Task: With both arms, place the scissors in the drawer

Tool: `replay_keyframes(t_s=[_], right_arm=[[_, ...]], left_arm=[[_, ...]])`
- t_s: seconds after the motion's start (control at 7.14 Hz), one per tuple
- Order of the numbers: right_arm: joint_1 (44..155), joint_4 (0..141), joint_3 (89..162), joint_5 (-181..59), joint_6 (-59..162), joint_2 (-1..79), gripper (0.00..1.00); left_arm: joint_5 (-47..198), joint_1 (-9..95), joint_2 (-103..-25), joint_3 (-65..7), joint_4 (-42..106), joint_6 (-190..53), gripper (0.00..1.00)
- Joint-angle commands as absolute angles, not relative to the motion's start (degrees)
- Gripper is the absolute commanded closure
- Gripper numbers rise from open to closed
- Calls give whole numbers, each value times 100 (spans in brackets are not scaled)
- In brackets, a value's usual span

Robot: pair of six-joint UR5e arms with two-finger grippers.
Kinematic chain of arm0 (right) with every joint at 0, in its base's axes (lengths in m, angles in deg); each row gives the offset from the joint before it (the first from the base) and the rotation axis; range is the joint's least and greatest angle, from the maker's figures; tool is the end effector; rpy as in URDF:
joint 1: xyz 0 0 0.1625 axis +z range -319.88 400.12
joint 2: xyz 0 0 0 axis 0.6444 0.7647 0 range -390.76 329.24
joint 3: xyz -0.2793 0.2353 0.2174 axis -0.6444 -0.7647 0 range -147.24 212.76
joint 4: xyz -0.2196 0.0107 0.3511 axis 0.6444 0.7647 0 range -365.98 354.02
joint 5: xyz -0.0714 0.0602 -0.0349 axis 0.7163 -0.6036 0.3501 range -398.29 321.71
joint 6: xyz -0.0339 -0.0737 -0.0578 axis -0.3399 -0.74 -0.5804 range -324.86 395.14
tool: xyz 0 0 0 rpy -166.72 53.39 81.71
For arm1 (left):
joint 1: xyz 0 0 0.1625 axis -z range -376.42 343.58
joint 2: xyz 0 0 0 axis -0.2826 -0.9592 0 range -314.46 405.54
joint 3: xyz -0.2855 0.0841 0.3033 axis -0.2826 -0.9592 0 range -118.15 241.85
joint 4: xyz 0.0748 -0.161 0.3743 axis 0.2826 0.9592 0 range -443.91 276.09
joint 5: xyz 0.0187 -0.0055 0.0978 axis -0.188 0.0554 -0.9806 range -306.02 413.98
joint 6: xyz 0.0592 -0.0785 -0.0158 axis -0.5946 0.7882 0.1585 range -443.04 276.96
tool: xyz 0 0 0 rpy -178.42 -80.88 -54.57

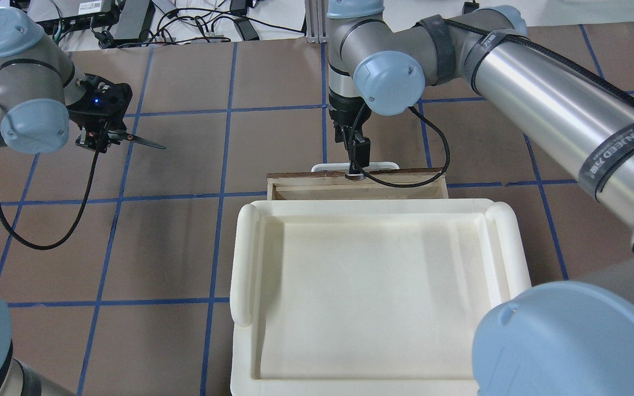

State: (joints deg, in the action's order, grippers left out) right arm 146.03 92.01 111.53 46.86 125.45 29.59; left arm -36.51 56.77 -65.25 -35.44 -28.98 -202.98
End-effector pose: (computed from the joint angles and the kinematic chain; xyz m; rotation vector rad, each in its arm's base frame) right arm 0.3180 -0.5983 0.2924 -1.8442 -2.4105 -0.2690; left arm 0.0491 -0.6203 0.2885 2.3686 1.8809 -0.0559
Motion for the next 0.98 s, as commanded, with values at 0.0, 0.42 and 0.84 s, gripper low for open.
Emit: replay_keyframes(t_s=[0.0, 0.42, 0.84], right_arm=[[14585, 9263, 10985, 4679, 12523, 2813, 0], [14577, 9289, 10792, 4661, 12462, 2690, 0], [14568, 9386, 10589, 4617, 12462, 2497, 0]], left_arm=[[-3637, 5793, -6328, -3544, -2530, -19926, 100], [-3663, 6022, -6002, -3536, -2283, -19643, 100], [-3663, 6206, -5818, -3527, -2055, -19468, 100]])
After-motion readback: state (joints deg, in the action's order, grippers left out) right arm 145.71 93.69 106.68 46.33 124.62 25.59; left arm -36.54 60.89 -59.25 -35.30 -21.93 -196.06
